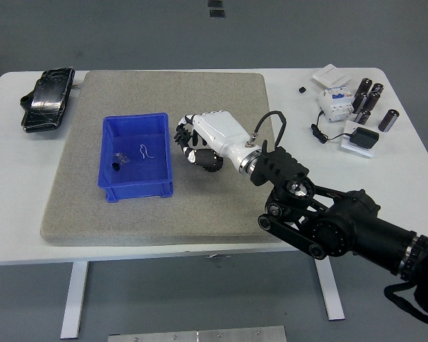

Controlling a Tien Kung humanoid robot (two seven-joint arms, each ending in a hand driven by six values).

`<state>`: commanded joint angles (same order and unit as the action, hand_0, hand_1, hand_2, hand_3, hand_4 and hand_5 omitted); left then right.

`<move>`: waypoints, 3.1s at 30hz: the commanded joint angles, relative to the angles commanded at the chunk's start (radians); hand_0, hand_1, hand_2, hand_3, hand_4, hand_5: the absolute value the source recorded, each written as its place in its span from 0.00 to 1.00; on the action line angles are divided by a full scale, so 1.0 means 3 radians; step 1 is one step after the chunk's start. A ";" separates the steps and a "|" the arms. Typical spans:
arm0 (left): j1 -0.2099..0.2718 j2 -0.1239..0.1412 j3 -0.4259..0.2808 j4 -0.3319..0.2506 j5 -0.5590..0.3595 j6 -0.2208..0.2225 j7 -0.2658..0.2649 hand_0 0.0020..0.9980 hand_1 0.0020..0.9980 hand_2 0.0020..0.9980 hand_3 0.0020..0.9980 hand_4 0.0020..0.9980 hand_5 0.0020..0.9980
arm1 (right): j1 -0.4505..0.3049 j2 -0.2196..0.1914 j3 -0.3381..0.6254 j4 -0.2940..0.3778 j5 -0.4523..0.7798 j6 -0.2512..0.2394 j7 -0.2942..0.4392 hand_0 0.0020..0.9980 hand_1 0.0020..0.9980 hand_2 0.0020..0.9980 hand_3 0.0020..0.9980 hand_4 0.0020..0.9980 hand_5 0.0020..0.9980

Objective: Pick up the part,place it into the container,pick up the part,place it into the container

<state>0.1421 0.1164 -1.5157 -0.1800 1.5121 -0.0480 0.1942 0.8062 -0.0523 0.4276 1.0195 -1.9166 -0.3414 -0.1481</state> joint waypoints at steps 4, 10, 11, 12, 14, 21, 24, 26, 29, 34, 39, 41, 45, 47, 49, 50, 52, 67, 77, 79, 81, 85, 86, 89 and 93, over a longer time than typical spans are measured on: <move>0.0010 0.0001 0.0002 0.0000 -0.0004 0.0001 0.0005 0.67 0.64 0.64 0.59 0.70 0.54 | 0.0037 0.0086 -0.0086 0.0016 0.0056 0.0000 -0.0085 0.38 0.39 0.46 0.61 0.45 0.32; 0.0013 0.0008 -0.0008 0.0000 0.0009 0.0001 0.0006 0.67 0.64 0.64 0.59 0.71 0.54 | 0.0055 0.0159 -0.0256 0.0057 0.0161 0.0054 -0.0108 0.59 0.55 0.62 0.68 0.58 0.43; 0.0012 0.0008 -0.0011 0.0000 0.0014 0.0000 0.0007 0.67 0.64 0.64 0.59 0.71 0.54 | 0.0060 0.0173 -0.0295 0.0069 0.0162 0.0059 -0.0116 0.59 0.55 0.62 0.68 0.58 0.43; 0.0011 0.0009 -0.0015 0.0000 0.0021 -0.0001 0.0008 0.67 0.64 0.64 0.59 0.71 0.54 | 0.0066 0.0174 -0.0330 0.0080 0.0165 0.0060 -0.0122 0.59 0.55 0.62 0.68 0.58 0.43; 0.0009 0.0010 -0.0020 0.0000 0.0030 -0.0002 0.0009 0.67 0.64 0.64 0.59 0.71 0.54 | 0.0075 0.0174 -0.0401 0.0098 0.0165 0.0060 -0.0139 0.59 0.55 0.62 0.68 0.58 0.43; 0.0004 0.0012 -0.0021 0.0000 0.0039 -0.0005 0.0010 0.67 0.64 0.64 0.59 0.71 0.55 | 0.0077 0.0174 -0.0468 0.0067 0.0134 0.0136 -0.0203 0.73 0.68 0.72 0.70 0.62 0.45; 0.0007 0.0013 -0.0021 0.0000 0.0041 -0.0005 0.0012 0.67 0.64 0.64 0.59 0.71 0.55 | 0.0071 0.0174 -0.0458 0.0062 0.0130 0.0145 -0.0203 0.87 0.82 0.84 0.78 0.66 0.48; 0.0006 0.0014 -0.0022 0.0000 0.0043 -0.0005 0.0011 0.67 0.64 0.64 0.59 0.71 0.55 | 0.0068 0.0174 -0.0454 0.0064 0.0140 0.0135 -0.0190 0.87 0.82 0.84 0.78 0.66 0.48; 0.0004 0.0012 -0.0017 0.0000 0.0042 -0.0007 0.0009 0.67 0.64 0.64 0.59 0.71 0.54 | 0.0054 0.0174 -0.0416 0.0088 0.0183 0.0073 -0.0136 0.91 0.85 0.87 0.81 0.68 0.49; 0.0007 0.0008 -0.0014 0.0000 0.0043 -0.0008 0.0009 0.67 0.64 0.64 0.59 0.70 0.54 | 0.0033 0.0169 -0.0213 0.0052 0.0215 -0.0015 -0.0067 0.88 0.82 0.83 0.78 0.69 0.51; 0.0012 0.0007 -0.0011 0.0000 0.0042 -0.0008 0.0009 0.67 0.64 0.64 0.59 0.70 0.54 | 0.0036 0.0090 -0.0064 -0.0240 0.0264 0.0027 -0.0043 0.88 0.82 0.83 0.78 0.69 0.51; 0.0015 0.0006 -0.0012 0.0000 0.0046 -0.0009 0.0010 0.67 0.64 0.64 0.59 0.70 0.54 | 0.0040 0.0055 -0.0056 -0.0377 0.0292 0.0070 -0.0035 0.79 0.75 0.81 0.76 0.68 0.50; 0.0014 0.0006 -0.0011 0.0000 0.0049 -0.0009 0.0005 0.67 0.64 0.64 0.59 0.70 0.54 | 0.0030 0.0011 -0.0099 -0.0591 0.0322 0.0157 -0.0031 0.79 0.75 0.81 0.76 0.68 0.50; 0.0013 0.0005 -0.0012 0.0000 0.0053 -0.0010 0.0004 0.67 0.64 0.64 0.59 0.70 0.54 | 0.0021 -0.0003 -0.0130 -0.0661 0.0334 0.0194 -0.0033 0.71 0.71 0.81 0.78 0.69 0.49; 0.0015 0.0003 -0.0009 0.0000 0.0053 -0.0012 0.0004 0.67 0.64 0.64 0.59 0.70 0.54 | 0.0010 -0.0009 -0.0159 -0.0727 0.0353 0.0226 -0.0035 0.71 0.71 0.81 0.78 0.69 0.49; 0.0015 0.0002 -0.0009 0.0000 0.0055 -0.0012 0.0005 0.67 0.64 0.64 0.59 0.70 0.54 | 0.0006 -0.0009 -0.0168 -0.0751 0.0358 0.0238 -0.0036 0.71 0.71 0.81 0.78 0.69 0.49; 0.0014 0.0003 -0.0008 0.0000 0.0056 -0.0012 0.0004 0.67 0.64 0.64 0.59 0.70 0.54 | 0.0003 -0.0003 -0.0182 -0.0810 0.0366 0.0259 -0.0037 0.69 0.69 0.81 0.80 0.71 0.50; -0.0009 0.0015 -0.0003 0.0000 0.0062 -0.0015 0.0001 0.67 0.64 0.64 0.59 0.70 0.54 | 0.0124 0.0145 -0.0425 -0.1042 0.0468 0.0301 -0.0046 0.65 0.65 0.80 0.80 0.73 0.50; -0.0009 0.0016 -0.0008 0.0000 0.0062 -0.0013 -0.0001 0.67 0.64 0.64 0.59 0.70 0.54 | 0.0126 0.0148 -0.0496 -0.1083 0.0484 0.0252 -0.0060 0.59 0.54 0.59 0.69 0.52 0.35; -0.0010 0.0016 -0.0009 0.0000 0.0062 -0.0012 -0.0002 0.67 0.64 0.64 0.59 0.70 0.54 | 0.0123 0.0144 -0.0508 -0.1074 0.0479 0.0215 -0.0064 0.59 0.54 0.59 0.69 0.52 0.35; -0.0011 0.0015 -0.0008 0.0000 0.0060 -0.0012 -0.0004 0.67 0.64 0.64 0.59 0.70 0.54 | 0.0121 0.0141 -0.0513 -0.1067 0.0475 0.0188 -0.0062 0.59 0.54 0.59 0.69 0.52 0.35; -0.0013 0.0015 -0.0009 0.0000 0.0059 -0.0012 -0.0007 0.67 0.64 0.64 0.59 0.70 0.55 | 0.0117 0.0133 -0.0517 -0.1064 0.0481 0.0122 -0.0033 0.55 0.50 0.47 0.57 0.55 0.06; -0.0012 0.0014 -0.0010 0.0000 0.0058 -0.0012 -0.0007 0.67 0.64 0.64 0.59 0.70 0.55 | 0.0116 0.0133 -0.0519 -0.1066 0.0482 0.0111 -0.0028 0.55 0.50 0.47 0.57 0.55 0.06; -0.0011 0.0014 -0.0010 0.0000 0.0055 -0.0011 -0.0007 0.67 0.64 0.64 0.59 0.70 0.55 | 0.0115 0.0132 -0.0523 -0.1068 0.0483 0.0083 -0.0013 0.55 0.49 0.44 0.53 0.54 0.03; -0.0012 0.0013 -0.0008 0.0000 0.0051 -0.0011 -0.0009 0.67 0.64 0.64 0.59 0.70 0.55 | 0.0113 0.0134 -0.0521 -0.1070 0.0480 0.0051 0.0007 0.55 0.49 0.44 0.53 0.54 0.03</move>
<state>0.1384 0.1203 -1.5182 -0.1800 1.5275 -0.0512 0.1913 0.8401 -0.0120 0.2714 0.6987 -1.7727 -0.3260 -0.1462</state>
